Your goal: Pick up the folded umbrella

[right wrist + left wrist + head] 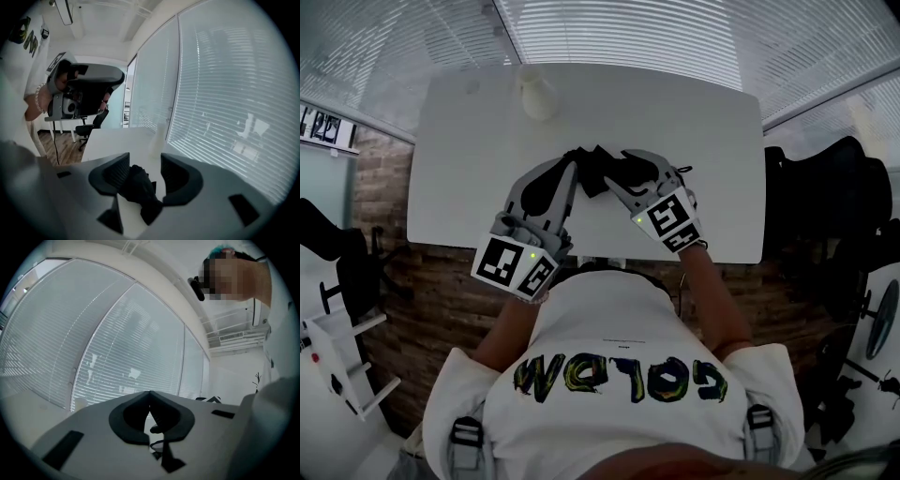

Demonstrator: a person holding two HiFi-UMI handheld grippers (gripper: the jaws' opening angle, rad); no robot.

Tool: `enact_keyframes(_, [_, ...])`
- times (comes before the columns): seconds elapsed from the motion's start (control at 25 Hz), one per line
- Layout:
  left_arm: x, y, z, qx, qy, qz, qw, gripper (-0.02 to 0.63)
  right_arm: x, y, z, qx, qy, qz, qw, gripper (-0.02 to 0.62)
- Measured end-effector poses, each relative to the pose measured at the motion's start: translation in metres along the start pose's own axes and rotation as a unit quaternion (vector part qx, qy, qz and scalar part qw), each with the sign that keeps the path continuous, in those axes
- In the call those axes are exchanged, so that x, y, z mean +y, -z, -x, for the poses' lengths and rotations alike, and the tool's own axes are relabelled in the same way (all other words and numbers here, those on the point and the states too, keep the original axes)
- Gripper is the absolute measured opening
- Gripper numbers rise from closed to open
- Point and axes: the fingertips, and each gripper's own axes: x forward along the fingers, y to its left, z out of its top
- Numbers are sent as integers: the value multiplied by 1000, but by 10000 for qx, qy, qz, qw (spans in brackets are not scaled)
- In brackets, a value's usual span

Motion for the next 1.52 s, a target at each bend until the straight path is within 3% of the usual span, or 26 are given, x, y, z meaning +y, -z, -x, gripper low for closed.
enact_keyframes(0.72, [16,-6,11,-41,-135,-13,9999,11,21,54,-75,1242,-810,745,9861,295])
enact_keyframes(1.12, [27,-2,15,-37,-235,55,9997,11,33,83,-109,1885,-1312,1161,9663,339])
enact_keyframes(1.52, [33,3,22,-38,-359,105,9993,11,43,115,-137,2611,-1728,1575,9366,367])
